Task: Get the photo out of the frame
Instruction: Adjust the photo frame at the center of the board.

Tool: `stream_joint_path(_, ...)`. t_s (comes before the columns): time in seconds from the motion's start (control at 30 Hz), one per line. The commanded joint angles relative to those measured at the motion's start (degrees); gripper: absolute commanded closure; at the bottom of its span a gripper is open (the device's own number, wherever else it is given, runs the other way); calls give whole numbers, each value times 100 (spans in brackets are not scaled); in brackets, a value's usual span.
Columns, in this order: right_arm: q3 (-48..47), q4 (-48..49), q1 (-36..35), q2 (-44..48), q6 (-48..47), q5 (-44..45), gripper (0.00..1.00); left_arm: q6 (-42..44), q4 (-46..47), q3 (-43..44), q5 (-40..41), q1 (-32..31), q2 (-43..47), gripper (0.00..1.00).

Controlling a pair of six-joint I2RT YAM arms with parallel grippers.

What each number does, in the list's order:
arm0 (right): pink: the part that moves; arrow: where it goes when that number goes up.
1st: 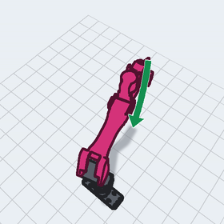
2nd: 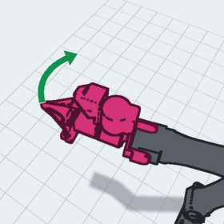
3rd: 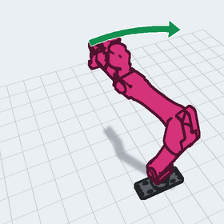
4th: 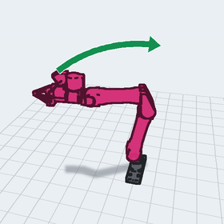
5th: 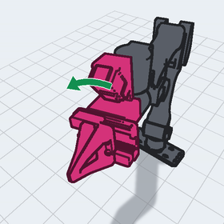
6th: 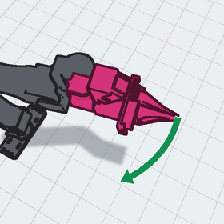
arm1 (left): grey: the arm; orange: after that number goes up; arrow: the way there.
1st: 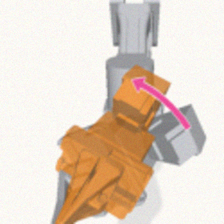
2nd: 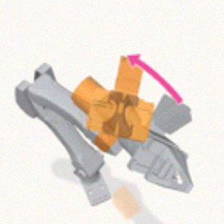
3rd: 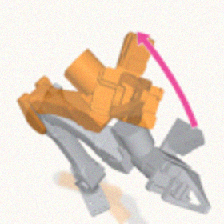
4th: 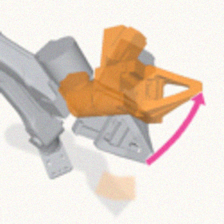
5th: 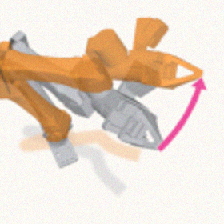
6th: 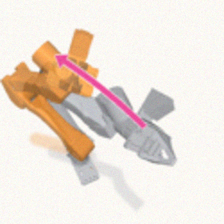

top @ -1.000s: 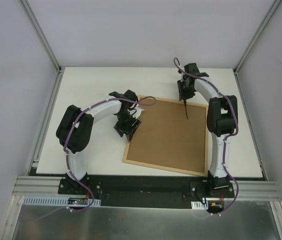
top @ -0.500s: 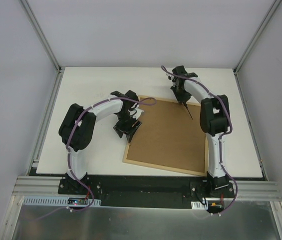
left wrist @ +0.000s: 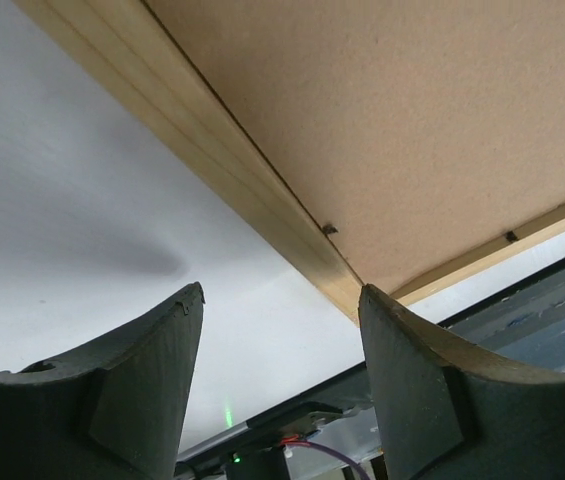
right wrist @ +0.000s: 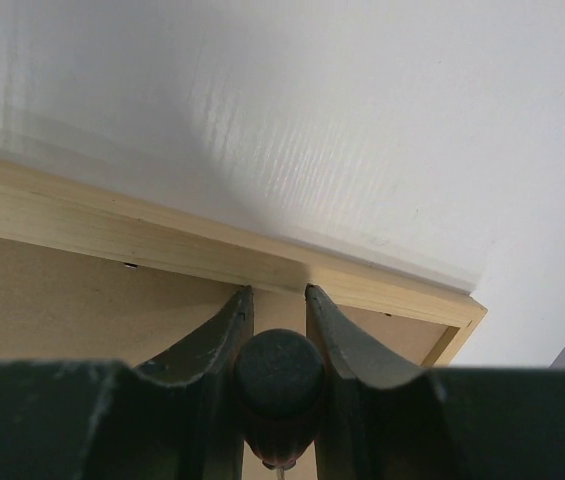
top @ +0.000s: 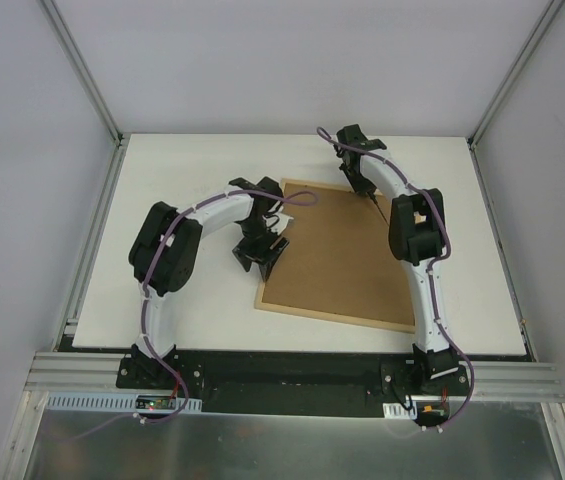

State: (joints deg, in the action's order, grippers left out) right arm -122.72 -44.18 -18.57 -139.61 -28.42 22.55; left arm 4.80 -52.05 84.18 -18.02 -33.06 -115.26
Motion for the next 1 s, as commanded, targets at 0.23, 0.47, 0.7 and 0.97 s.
stream_joint_path(0.23, 415, 244, -50, 294, 135, 101, 100, -295, -349, 793, -580, -69, -795, 39)
stream_joint_path(0.47, 433, 253, -50, 338, 179, 22, 100, -339, -376, 933, -659, -69, -980, 45)
stream_joint_path(0.7, 573, 314, -59, 452, 267, -4, 100, -409, -402, 986, -221, -209, -1033, 55)
stream_joint_path(0.97, 705, 375, -50, 567, 320, -57, 100, -462, -402, 890, 334, -394, -937, 60)
